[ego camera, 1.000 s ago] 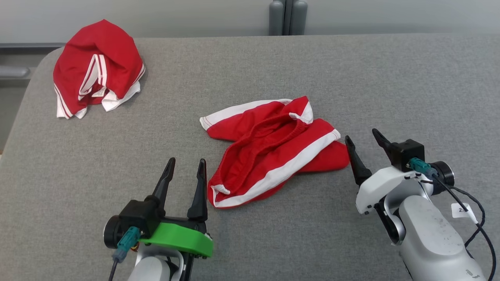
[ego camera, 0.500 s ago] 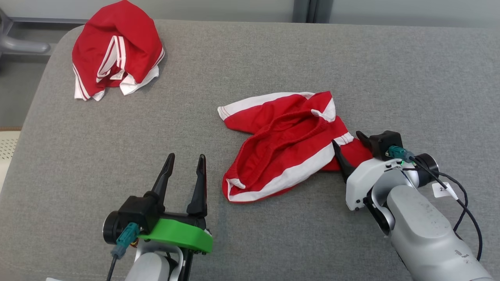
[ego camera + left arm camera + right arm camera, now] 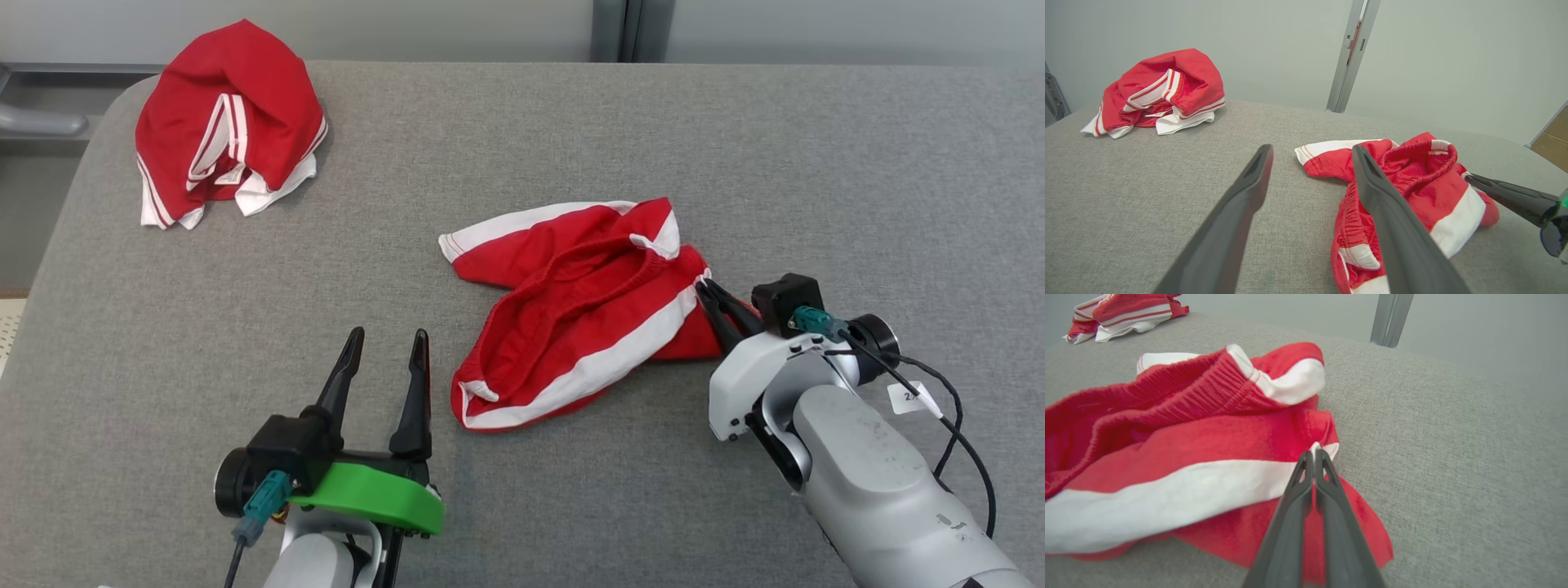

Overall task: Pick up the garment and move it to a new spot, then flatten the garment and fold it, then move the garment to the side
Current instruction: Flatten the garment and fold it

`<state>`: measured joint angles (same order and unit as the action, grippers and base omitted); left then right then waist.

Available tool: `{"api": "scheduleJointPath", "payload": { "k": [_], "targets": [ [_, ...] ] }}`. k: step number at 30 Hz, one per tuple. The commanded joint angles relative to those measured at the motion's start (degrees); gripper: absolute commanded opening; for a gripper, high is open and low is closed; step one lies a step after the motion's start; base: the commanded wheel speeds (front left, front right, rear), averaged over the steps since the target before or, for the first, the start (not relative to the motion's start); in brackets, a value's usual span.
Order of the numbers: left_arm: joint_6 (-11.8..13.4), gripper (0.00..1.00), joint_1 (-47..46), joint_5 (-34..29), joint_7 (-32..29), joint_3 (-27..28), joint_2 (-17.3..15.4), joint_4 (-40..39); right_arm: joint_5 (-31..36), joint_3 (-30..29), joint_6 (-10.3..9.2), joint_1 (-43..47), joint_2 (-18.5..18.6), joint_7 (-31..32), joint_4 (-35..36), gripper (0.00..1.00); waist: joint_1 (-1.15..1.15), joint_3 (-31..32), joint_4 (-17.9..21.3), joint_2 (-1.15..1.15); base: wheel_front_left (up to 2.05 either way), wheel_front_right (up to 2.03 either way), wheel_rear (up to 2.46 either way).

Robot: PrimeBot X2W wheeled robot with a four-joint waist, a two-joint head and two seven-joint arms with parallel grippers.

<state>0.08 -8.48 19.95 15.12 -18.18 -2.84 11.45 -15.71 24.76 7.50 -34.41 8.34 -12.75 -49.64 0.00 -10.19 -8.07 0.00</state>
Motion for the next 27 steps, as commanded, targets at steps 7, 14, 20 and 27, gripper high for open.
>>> {"api": "scheduleJointPath", "payload": {
  "k": [7, 14, 20, 27],
  "targets": [
    [-0.11, 1.0, 1.48, -0.61, 0.05, 0.45, -0.1, 0.04, -0.24, -4.86, -0.02, 2.77, 1.56, -1.8, 3.1, 0.0, 0.0, 2.0, 2.3, 0.0, 0.0, 0.0, 0.0],
    [0.36, 1.0, 1.99, -0.2, 0.05, 0.7, -0.1, -0.54, 1.41, -14.47, -0.02, 12.12, 3.68, -2.03, 11.46, 0.0, 0.0, 2.49, 4.41, 0.0, 0.0, 0.0, 0.0],
    [0.13, 1.0, 1.54, -0.54, 0.05, 1.05, -0.1, -0.78, 3.4, -22.31, -0.02, 19.26, 1.94, 0.17, 17.79, 0.0, 0.0, 1.75, 5.64, 0.0, 0.0, 0.0, 0.0],
    [-0.09, 1.0, 0.72, -0.74, 0.05, 1.24, -0.1, -0.43, 5.62, -25.89, -0.02, 21.55, -0.73, 1.66, 18.58, 0.0, 0.0, 1.43, 6.01, 0.0, 0.0, 0.0, 0.0]
  ]
}}
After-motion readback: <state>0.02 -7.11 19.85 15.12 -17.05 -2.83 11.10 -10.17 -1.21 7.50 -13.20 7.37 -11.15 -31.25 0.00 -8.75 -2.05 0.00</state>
